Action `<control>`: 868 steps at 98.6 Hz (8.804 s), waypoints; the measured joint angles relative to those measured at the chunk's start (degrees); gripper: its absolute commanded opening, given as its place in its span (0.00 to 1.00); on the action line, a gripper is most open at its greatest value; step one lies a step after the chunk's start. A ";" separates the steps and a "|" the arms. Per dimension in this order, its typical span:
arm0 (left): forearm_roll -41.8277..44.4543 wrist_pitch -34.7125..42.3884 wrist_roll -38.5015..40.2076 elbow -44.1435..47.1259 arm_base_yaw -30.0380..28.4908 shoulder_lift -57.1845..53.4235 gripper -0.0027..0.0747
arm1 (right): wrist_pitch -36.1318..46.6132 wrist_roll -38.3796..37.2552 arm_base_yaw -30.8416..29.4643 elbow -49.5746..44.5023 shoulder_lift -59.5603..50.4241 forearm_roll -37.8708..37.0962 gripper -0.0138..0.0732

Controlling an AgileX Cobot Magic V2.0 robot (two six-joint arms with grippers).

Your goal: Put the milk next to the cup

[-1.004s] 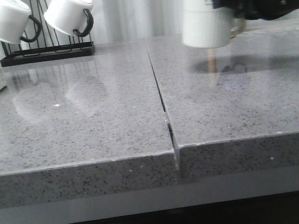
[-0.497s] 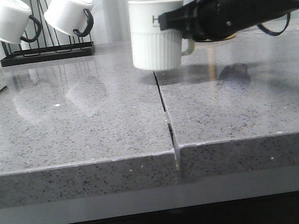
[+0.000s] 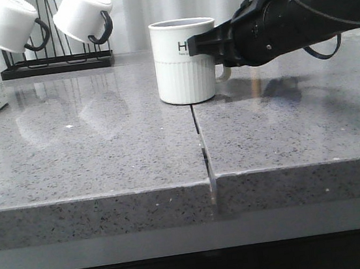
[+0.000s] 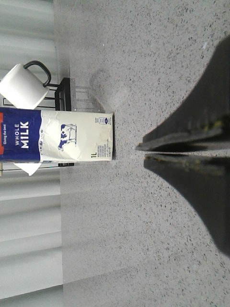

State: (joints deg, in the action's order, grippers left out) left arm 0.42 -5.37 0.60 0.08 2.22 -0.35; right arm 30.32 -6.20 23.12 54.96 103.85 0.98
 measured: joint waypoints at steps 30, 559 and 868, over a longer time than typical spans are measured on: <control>0.00 0.00 0.00 0.00 0.00 0.00 0.02 | 0.00 0.00 0.00 -0.64 -0.30 0.09 0.52; -6.84 22.15 0.00 -51.24 3.36 85.26 0.32 | -47.68 -0.09 0.00 -39.96 -98.59 0.00 0.08; -72.14 45.77 -49.19 -43.89 51.57 76.03 0.71 | -47.68 -0.09 0.00 -39.96 -98.59 0.00 0.08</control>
State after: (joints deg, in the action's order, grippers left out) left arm -71.72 40.40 -48.60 -43.81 53.79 75.68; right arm -17.36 -6.28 23.12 15.00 5.26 0.98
